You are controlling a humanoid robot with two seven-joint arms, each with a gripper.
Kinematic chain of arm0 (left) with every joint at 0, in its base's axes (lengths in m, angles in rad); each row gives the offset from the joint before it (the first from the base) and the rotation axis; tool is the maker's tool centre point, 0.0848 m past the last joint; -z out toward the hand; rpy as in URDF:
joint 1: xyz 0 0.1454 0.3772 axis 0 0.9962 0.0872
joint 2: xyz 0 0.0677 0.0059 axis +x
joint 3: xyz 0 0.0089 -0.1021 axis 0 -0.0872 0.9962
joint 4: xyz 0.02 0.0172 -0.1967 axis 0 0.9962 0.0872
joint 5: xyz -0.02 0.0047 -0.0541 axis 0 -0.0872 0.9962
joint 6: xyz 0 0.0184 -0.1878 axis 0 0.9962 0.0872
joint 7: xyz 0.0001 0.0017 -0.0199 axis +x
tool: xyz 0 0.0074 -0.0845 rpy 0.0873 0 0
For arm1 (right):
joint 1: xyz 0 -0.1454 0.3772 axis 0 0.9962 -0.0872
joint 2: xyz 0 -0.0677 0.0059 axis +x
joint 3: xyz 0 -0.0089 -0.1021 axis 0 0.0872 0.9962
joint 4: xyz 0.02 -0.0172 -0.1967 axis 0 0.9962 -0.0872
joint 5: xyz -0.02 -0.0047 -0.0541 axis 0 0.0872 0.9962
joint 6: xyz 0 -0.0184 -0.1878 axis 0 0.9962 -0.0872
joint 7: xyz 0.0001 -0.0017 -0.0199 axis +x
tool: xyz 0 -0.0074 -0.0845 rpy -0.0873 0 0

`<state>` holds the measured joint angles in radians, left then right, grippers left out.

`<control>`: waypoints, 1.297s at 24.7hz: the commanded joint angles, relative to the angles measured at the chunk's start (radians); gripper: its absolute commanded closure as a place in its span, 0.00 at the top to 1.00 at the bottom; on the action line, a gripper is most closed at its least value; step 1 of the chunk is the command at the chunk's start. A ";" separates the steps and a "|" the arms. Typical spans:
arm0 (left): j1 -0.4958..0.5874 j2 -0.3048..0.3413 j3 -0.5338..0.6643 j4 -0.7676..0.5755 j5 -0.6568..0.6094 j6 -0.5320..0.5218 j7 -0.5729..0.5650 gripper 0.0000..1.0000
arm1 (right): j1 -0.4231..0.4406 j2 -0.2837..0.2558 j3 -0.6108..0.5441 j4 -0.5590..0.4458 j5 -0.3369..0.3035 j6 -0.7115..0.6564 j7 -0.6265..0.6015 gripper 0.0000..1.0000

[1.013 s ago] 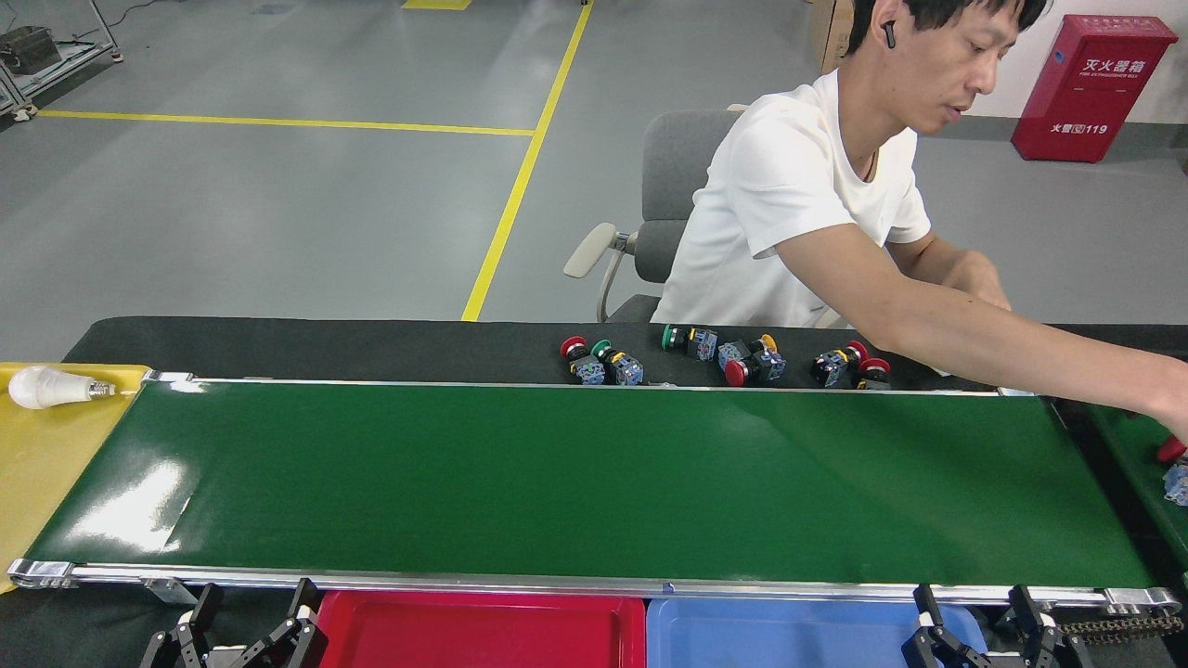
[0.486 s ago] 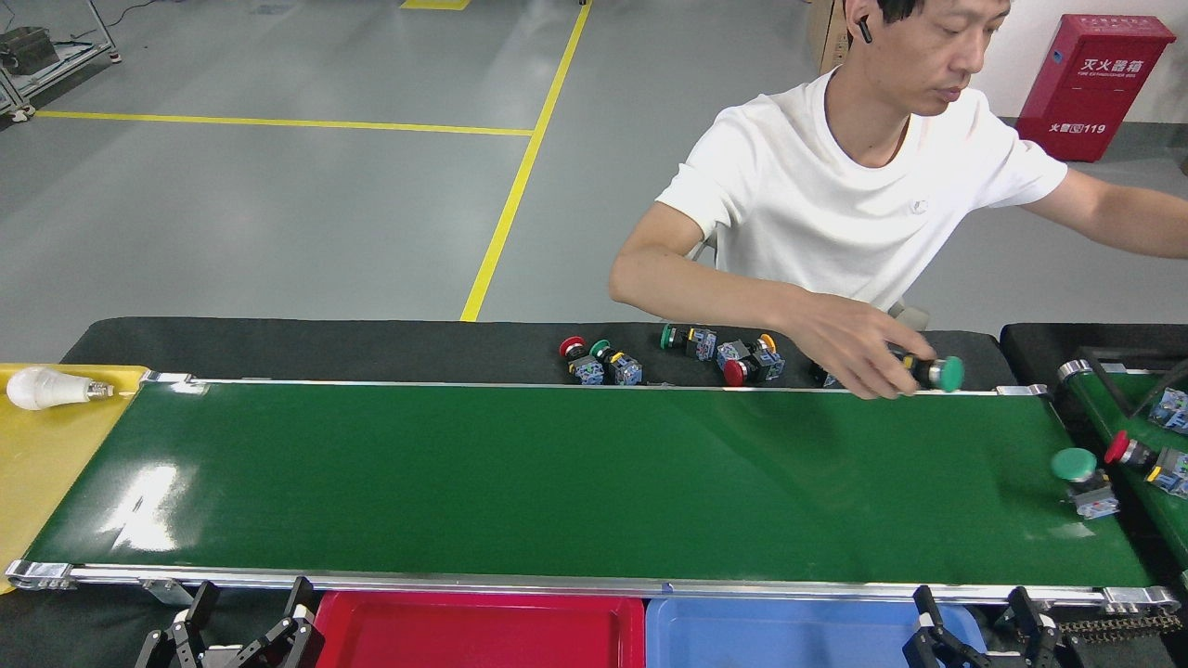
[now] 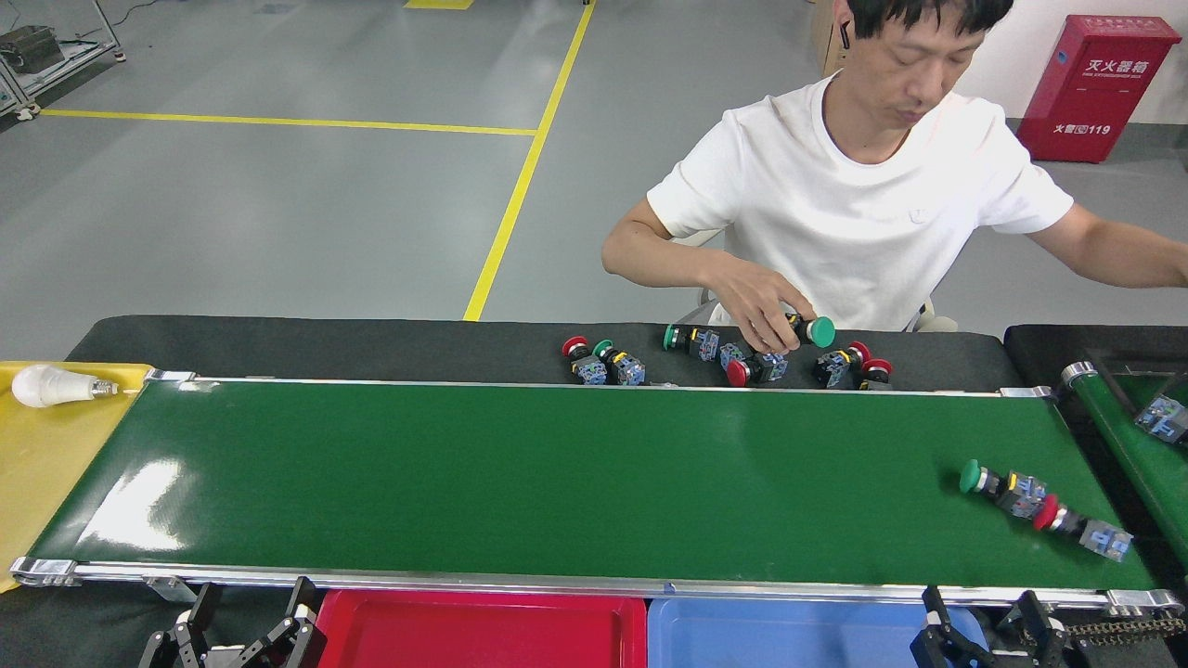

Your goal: Pick switch part from conveyor to tray

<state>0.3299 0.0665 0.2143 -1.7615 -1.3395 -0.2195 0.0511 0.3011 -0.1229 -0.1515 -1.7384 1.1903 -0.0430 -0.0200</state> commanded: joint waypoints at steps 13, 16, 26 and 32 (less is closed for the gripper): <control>-0.012 0.018 0.013 -0.013 0.002 -0.023 -0.011 1.00 | -0.017 -0.012 -0.005 0.014 0.003 0.009 0.060 1.00; -0.011 0.019 0.016 -0.013 0.000 -0.040 -0.011 1.00 | -0.011 -0.014 -0.013 0.016 0.002 0.014 0.060 1.00; -0.012 -0.001 0.017 -0.013 0.002 -0.057 -0.010 1.00 | -0.056 -0.014 -0.026 0.057 0.005 0.038 0.066 1.00; -0.014 -0.020 0.016 -0.013 0.000 -0.046 -0.028 1.00 | -0.177 -0.038 0.009 0.172 0.049 0.091 0.092 0.98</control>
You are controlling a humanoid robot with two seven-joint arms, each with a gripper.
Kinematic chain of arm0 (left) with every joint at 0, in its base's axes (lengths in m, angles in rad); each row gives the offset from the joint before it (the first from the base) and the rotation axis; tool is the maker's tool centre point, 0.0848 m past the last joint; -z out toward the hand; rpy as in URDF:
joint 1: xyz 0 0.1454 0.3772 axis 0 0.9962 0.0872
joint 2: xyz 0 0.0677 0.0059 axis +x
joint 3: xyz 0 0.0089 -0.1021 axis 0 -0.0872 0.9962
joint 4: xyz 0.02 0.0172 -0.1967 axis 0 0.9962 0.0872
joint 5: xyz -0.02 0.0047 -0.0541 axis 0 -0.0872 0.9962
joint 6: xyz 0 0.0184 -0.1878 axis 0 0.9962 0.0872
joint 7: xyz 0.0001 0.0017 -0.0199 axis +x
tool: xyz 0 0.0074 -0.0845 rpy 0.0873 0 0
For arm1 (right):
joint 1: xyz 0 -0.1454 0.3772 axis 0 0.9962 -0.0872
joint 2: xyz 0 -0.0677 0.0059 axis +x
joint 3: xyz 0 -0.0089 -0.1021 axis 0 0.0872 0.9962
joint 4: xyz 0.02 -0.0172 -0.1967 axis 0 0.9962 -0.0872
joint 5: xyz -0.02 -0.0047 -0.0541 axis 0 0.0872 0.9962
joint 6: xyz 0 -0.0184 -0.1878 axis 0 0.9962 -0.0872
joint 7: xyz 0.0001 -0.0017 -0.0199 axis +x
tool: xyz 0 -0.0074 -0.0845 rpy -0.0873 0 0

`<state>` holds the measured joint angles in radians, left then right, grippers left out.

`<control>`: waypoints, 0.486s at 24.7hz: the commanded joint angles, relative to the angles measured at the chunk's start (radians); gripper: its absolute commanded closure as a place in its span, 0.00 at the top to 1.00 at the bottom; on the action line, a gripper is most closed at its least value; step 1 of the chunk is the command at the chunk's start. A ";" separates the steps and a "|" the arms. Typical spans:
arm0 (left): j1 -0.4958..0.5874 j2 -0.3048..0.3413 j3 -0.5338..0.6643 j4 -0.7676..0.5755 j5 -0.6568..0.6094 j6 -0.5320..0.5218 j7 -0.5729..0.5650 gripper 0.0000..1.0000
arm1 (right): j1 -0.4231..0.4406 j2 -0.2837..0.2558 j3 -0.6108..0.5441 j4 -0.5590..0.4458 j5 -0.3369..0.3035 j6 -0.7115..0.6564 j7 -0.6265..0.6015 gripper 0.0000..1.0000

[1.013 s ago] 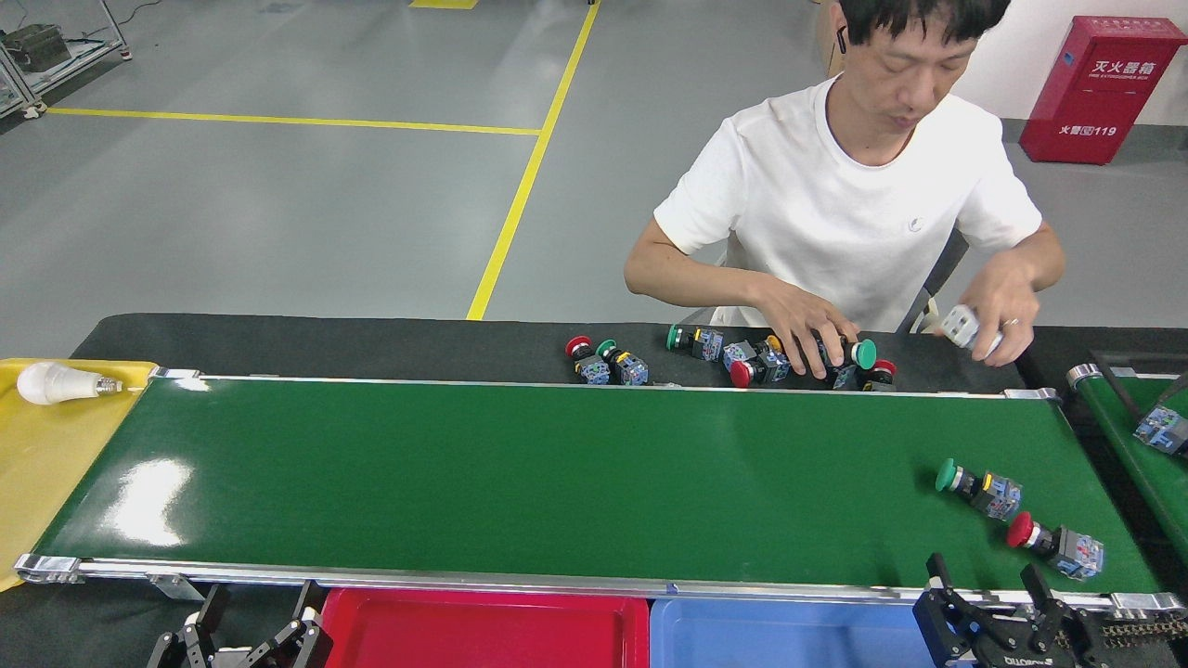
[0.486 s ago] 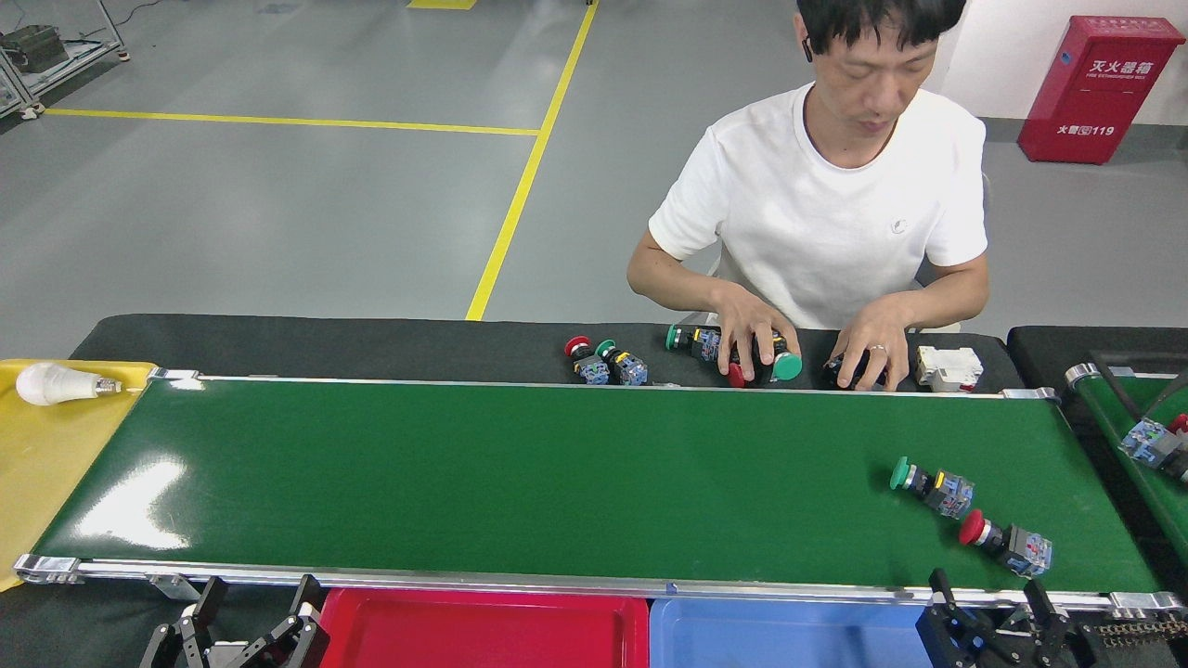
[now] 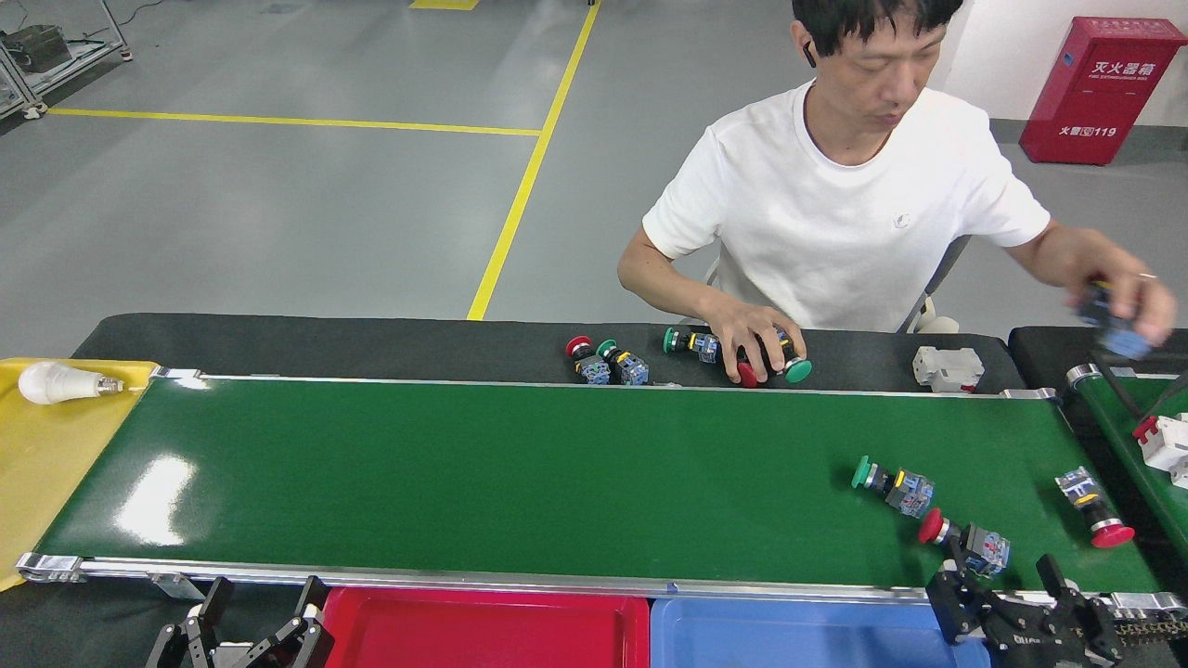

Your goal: Pick switch part from conveyor to tray

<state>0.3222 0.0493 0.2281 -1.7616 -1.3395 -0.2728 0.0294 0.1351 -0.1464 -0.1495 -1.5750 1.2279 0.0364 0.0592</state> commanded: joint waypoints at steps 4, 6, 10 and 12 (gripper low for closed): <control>-0.017 -0.005 0.004 -0.013 -0.003 0.011 -0.042 1.00 | -0.035 -0.008 0.091 0.052 0.070 0.016 0.016 0.87; -0.017 -0.003 0.004 -0.013 -0.003 0.009 -0.046 1.00 | -0.058 -0.002 0.093 0.056 0.065 0.013 0.016 0.79; -0.015 -0.002 0.005 -0.013 -0.003 0.007 -0.034 1.00 | -0.072 -0.008 0.093 0.055 0.061 0.002 0.019 0.43; -0.015 0.000 0.005 -0.013 -0.003 0.007 -0.031 1.00 | -0.074 -0.012 0.093 0.055 0.059 -0.015 0.019 0.26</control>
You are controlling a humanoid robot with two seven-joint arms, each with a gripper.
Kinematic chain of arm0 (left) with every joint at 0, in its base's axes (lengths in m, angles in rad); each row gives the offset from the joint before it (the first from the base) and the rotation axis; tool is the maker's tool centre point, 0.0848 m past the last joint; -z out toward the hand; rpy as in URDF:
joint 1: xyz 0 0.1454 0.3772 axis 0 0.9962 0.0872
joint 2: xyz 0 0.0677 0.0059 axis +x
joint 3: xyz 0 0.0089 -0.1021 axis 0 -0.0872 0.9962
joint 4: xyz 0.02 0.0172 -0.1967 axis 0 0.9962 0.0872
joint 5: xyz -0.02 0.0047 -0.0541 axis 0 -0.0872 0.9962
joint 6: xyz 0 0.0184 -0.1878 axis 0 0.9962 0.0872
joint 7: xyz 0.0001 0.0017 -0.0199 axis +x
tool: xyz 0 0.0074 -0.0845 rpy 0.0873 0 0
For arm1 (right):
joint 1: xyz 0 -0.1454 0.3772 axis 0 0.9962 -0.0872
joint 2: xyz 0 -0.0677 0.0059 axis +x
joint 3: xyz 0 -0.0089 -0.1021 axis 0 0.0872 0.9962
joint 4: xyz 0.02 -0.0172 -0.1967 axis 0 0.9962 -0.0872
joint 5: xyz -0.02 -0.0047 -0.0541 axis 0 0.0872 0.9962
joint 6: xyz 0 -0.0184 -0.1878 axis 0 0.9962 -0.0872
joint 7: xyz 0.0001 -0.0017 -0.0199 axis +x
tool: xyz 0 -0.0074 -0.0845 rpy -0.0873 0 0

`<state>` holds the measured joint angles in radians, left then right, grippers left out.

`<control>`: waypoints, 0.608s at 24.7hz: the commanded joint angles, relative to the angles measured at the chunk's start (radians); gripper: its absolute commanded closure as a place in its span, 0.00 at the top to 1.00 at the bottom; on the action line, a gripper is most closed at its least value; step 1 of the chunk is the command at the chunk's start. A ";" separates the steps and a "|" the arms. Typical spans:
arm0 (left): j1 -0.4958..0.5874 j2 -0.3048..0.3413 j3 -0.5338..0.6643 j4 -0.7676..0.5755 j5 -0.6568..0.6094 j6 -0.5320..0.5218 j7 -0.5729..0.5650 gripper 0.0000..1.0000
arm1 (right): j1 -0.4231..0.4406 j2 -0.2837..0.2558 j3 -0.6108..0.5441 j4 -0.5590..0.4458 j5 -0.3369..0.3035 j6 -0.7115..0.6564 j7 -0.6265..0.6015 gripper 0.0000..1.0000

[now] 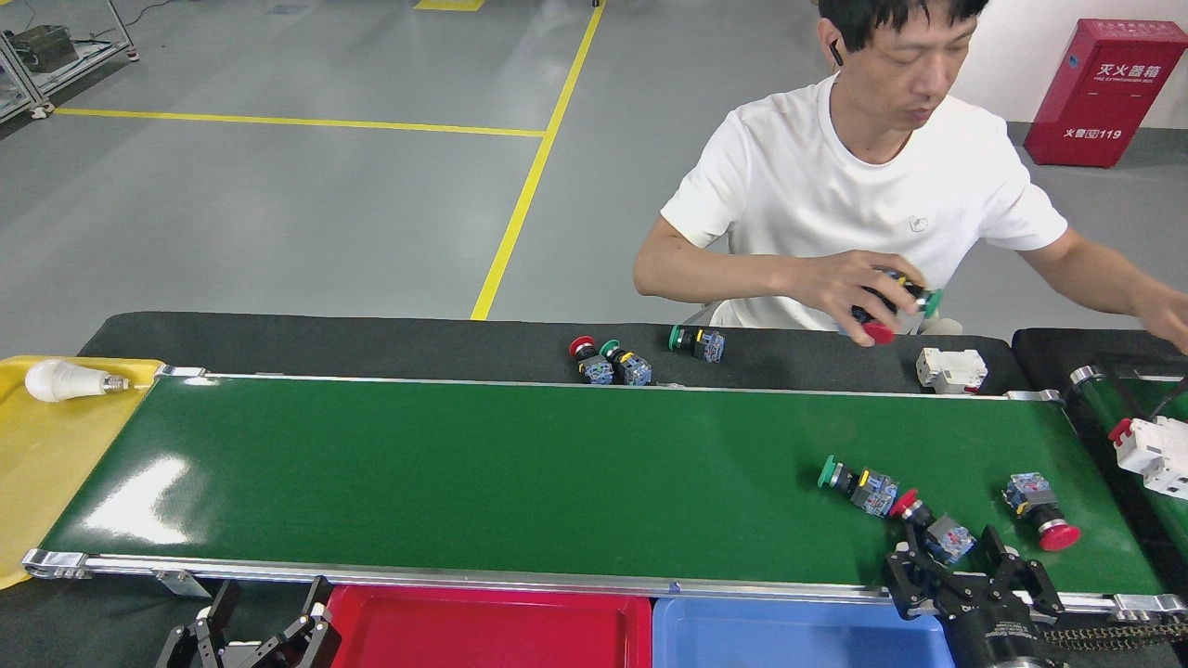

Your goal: Pick switch part from conveyor to tray

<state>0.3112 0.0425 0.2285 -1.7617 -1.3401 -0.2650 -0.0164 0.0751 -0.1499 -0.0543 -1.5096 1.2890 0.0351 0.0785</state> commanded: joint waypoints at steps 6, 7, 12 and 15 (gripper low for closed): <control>-0.001 0.016 0.005 -0.013 -0.002 -0.002 0.049 1.00 | -0.005 0.000 -0.002 -0.046 -0.039 -0.146 -0.006 0.17; -0.003 0.016 0.005 -0.013 -0.001 -0.002 0.049 1.00 | 0.005 -0.002 -0.002 -0.072 -0.056 -0.178 -0.009 0.17; 0.000 0.028 0.008 -0.013 -0.001 -0.010 0.041 1.00 | 0.084 0.024 0.007 -0.231 -0.100 -0.469 -0.016 0.19; 0.000 0.042 0.008 -0.013 -0.002 -0.010 0.039 1.00 | 0.106 0.101 0.065 -0.247 -0.094 -0.682 -0.012 0.22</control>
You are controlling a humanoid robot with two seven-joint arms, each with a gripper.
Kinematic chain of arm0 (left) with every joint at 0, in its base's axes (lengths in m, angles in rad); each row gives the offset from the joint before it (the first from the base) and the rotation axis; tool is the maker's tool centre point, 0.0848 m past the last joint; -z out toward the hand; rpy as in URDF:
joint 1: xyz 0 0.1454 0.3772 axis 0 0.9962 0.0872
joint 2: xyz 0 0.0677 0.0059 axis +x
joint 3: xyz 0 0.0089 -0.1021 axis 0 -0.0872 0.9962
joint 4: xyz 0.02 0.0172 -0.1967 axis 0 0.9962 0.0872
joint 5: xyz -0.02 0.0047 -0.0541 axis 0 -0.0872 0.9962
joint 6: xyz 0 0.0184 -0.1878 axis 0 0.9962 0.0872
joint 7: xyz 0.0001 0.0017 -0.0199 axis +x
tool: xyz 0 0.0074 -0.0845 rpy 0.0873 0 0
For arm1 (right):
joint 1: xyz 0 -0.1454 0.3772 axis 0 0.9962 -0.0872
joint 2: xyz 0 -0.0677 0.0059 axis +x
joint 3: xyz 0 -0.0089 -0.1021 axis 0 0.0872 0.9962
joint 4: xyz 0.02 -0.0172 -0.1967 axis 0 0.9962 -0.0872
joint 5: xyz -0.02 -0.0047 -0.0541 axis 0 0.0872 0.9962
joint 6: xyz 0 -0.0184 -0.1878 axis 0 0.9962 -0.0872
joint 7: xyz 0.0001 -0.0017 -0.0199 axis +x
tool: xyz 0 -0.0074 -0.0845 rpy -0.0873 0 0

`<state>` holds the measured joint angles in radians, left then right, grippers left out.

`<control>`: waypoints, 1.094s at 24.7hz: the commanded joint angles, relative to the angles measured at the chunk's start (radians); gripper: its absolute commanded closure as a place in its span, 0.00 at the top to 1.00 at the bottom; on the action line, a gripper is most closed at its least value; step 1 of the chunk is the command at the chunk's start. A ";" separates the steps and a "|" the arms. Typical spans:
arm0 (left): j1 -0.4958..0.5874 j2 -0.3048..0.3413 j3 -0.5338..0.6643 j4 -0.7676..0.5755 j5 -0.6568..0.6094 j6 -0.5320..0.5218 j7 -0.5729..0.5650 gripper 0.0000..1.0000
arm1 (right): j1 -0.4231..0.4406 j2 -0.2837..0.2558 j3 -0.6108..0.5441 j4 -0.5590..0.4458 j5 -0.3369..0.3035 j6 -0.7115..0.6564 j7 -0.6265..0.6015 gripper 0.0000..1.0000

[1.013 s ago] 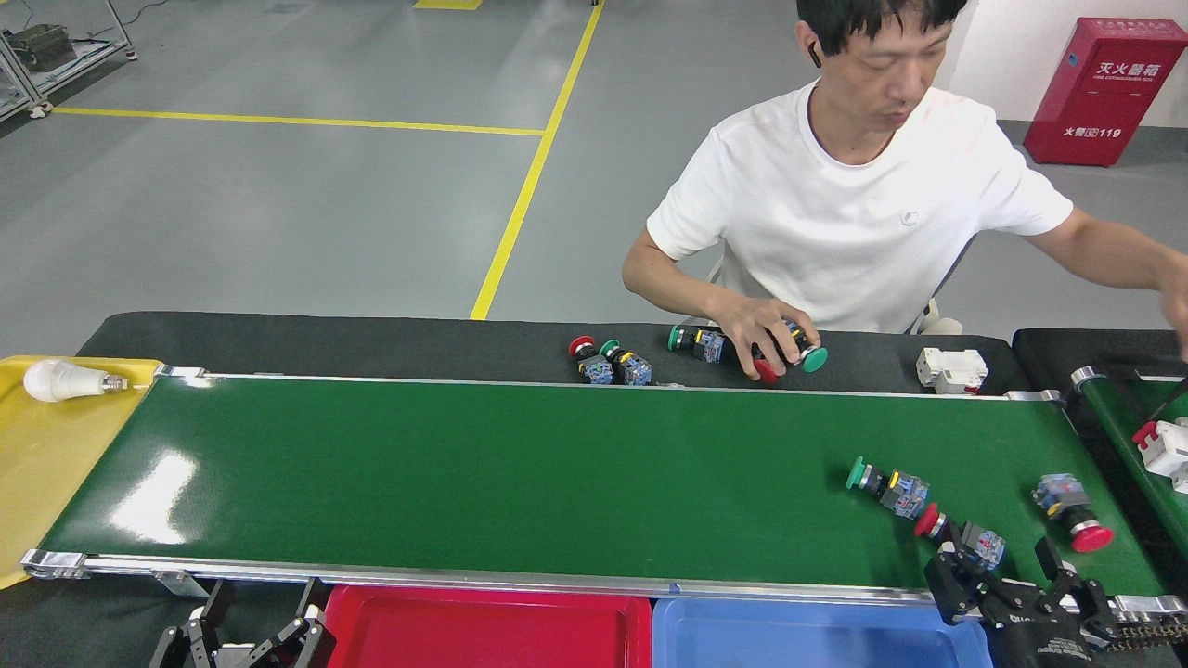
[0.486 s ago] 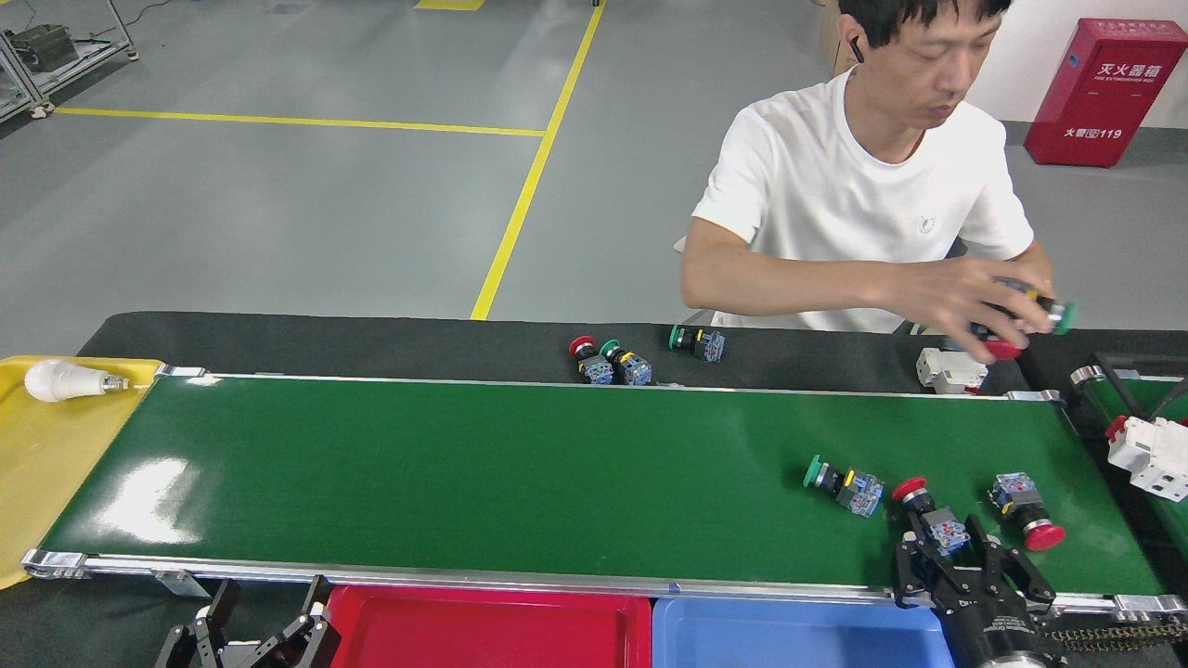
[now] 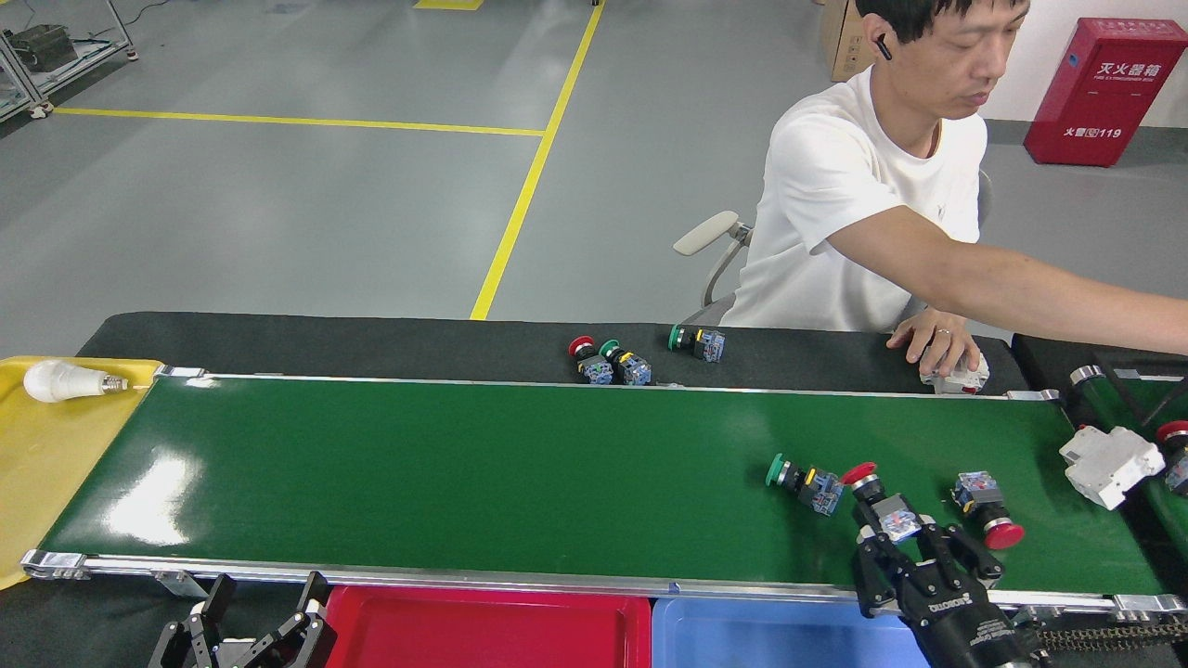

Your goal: Pick switch part from conveyor to tray

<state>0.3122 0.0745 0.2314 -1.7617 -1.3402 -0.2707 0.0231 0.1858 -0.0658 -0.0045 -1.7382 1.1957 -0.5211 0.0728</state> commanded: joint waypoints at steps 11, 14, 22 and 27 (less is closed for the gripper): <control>0.001 0.005 0.002 -0.013 -0.001 -0.005 0.003 1.00 | -0.028 0.143 0.425 0.097 0.249 0.090 0.019 0.96; -0.002 0.005 0.002 -0.013 -0.001 -0.004 0.005 1.00 | -0.055 0.150 0.422 0.094 0.248 0.107 0.021 0.96; 0.002 0.002 0.003 -0.013 -0.002 0.001 0.003 1.00 | -0.074 0.149 0.265 -0.020 0.242 0.530 0.007 0.95; 0.012 0.001 0.005 -0.013 -0.001 -0.001 0.011 1.00 | 0.011 0.104 0.230 -0.032 0.242 0.705 -0.139 0.96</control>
<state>0.3230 0.0738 0.2313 -1.7617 -1.3402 -0.2716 0.0190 0.1854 0.0498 0.2286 -1.7542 1.4397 0.1340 -0.0145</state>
